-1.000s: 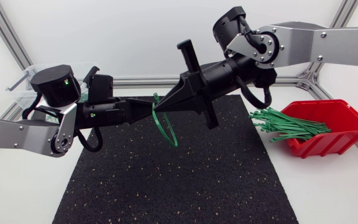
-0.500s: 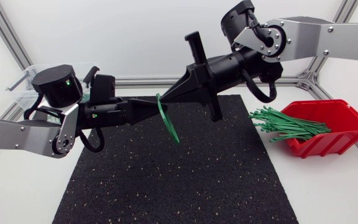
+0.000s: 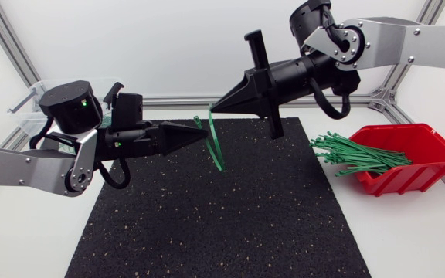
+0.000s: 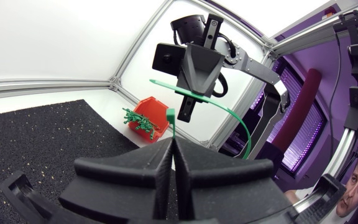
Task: Take a green cable tie from the red box, thread the tail through the head to close it, then place it in the transparent bin on the left.
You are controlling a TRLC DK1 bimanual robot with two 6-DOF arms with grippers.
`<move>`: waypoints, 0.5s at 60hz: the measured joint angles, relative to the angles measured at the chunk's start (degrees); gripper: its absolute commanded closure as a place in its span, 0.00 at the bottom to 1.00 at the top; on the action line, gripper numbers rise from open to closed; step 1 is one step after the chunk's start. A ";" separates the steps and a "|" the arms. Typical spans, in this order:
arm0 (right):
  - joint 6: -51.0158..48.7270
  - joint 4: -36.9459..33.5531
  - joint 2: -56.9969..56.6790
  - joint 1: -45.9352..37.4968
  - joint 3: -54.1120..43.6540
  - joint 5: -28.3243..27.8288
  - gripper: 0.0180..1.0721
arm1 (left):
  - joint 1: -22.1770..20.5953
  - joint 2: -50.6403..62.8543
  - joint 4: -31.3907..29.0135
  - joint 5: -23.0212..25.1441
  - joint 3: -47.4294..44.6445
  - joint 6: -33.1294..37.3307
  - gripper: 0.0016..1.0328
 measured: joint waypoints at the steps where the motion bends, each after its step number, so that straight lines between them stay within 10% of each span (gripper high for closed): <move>1: 0.00 0.42 -0.04 -0.09 -0.15 0.20 0.94 | 0.00 0.00 0.02 0.00 0.00 0.02 0.97; 30: 0.90 13.64 -1.86 -0.28 -9.31 2.80 0.94 | 0.00 0.00 0.17 0.00 -0.13 1.60 0.97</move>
